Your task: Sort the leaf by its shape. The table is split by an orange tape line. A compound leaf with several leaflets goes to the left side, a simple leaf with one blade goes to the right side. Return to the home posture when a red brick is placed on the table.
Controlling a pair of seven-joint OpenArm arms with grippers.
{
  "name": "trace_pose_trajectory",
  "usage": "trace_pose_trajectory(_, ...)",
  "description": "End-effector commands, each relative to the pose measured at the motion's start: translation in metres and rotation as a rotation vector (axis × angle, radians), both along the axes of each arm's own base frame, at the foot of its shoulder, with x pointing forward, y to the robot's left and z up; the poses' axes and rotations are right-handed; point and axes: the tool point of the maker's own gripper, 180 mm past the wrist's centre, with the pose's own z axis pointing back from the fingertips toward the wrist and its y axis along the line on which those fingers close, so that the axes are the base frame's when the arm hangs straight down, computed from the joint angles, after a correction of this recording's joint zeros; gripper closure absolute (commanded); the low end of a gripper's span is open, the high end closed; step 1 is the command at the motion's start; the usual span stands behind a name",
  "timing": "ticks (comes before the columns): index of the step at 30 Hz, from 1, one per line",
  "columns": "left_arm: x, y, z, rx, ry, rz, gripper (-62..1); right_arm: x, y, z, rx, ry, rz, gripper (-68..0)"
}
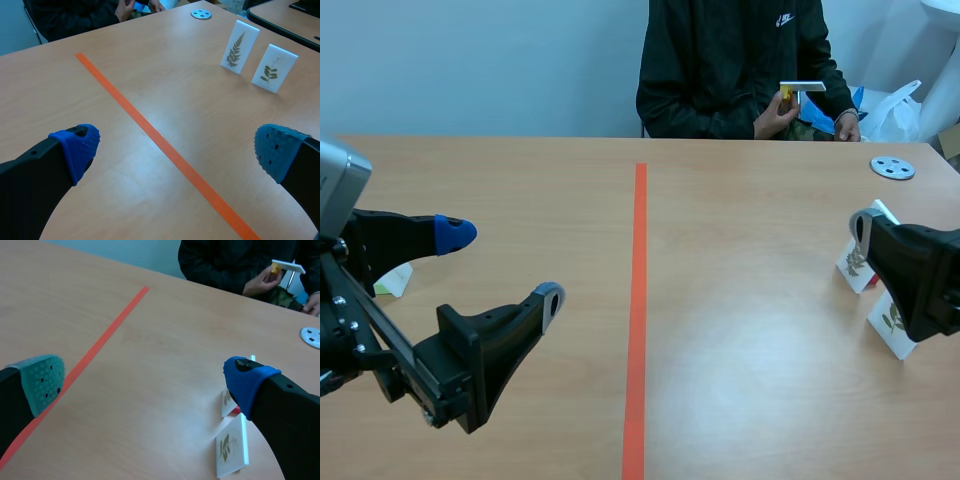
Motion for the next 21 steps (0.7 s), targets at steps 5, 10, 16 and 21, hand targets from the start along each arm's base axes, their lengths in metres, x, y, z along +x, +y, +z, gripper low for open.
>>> trace_pose_trajectory(5,0.001,-0.002,0.009,-0.022,-0.026,-0.005,-62.3,-0.005,0.033,-0.011,0.032,0.047,0.134,-67.9)
trace_pose_trajectory(10,0.001,-0.002,0.009,-0.022,-0.026,-0.005,-62.3,-0.009,0.052,-0.018,0.032,0.073,0.200,-67.9)
trace_pose_trajectory(16,0.001,-0.002,0.009,-0.022,-0.026,-0.005,-62.3,-0.010,0.059,-0.020,0.038,0.080,0.215,-67.9)
trace_pose_trajectory(21,0.001,-0.002,0.009,-0.022,-0.026,-0.005,-62.3,-0.007,0.060,-0.017,0.040,0.068,0.215,-67.9)
